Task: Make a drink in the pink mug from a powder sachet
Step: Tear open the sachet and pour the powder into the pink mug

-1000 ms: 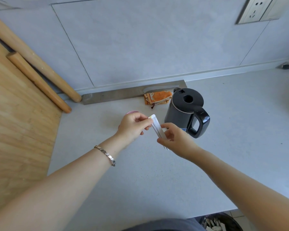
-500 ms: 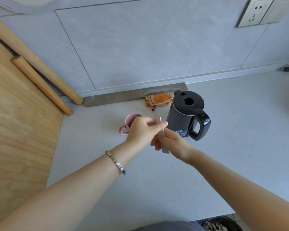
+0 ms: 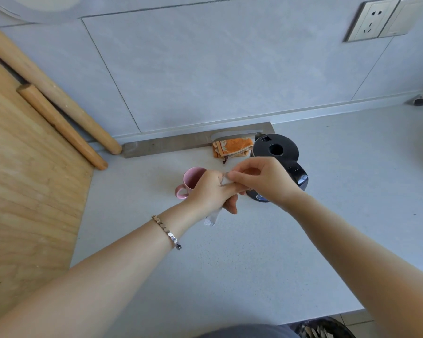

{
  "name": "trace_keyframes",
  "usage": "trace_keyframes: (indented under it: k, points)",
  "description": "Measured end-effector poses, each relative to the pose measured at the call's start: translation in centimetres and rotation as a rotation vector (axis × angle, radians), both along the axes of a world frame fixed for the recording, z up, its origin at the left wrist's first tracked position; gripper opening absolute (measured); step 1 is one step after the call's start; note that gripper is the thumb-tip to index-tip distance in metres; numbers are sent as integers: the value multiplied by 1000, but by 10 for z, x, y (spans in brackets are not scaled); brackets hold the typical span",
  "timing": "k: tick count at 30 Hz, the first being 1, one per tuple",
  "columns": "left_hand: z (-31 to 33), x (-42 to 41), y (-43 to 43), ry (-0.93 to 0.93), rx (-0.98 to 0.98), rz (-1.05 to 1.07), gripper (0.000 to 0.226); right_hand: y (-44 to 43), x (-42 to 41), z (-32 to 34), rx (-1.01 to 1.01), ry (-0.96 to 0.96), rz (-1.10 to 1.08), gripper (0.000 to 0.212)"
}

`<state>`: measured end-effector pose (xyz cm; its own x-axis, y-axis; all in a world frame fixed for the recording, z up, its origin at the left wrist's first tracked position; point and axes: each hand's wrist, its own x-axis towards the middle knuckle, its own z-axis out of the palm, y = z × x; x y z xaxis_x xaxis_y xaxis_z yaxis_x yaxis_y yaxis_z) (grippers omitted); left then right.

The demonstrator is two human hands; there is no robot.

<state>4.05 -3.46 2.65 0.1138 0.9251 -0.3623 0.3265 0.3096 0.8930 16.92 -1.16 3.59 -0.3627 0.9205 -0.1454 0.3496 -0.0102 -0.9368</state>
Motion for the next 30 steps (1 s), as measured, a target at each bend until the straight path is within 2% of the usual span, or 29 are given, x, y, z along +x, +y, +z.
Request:
trace_keyframes:
  k: [3,8,10,14,16,18,20,23,30]
  points:
    - [2,1,3,26,5,13,31,3,-4,2,65,-131,30,16]
    - [-11,-2,-5,361,231,101,45,15,2,11,213,-128,-152,16]
    - [-14,-4,-5,375,194,124,38,16,1,10,285,-172,-149,14]
    - [-9,-2,-5,427,178,9,39,10,-3,8,442,-273,-131,15]
    - [-6,-1,-6,396,230,17,31,10,-3,8,390,-226,-87,11]
    - [-5,0,-5,329,264,72,24,10,0,7,265,-76,-138,8]
    - [-9,1,-3,305,267,93,28,9,5,3,160,67,-277,16]
    - [-17,1,-1,273,200,130,34,2,12,-4,9,134,-371,28]
    - [-17,3,-3,240,110,93,37,-9,8,-14,-198,305,-231,71]
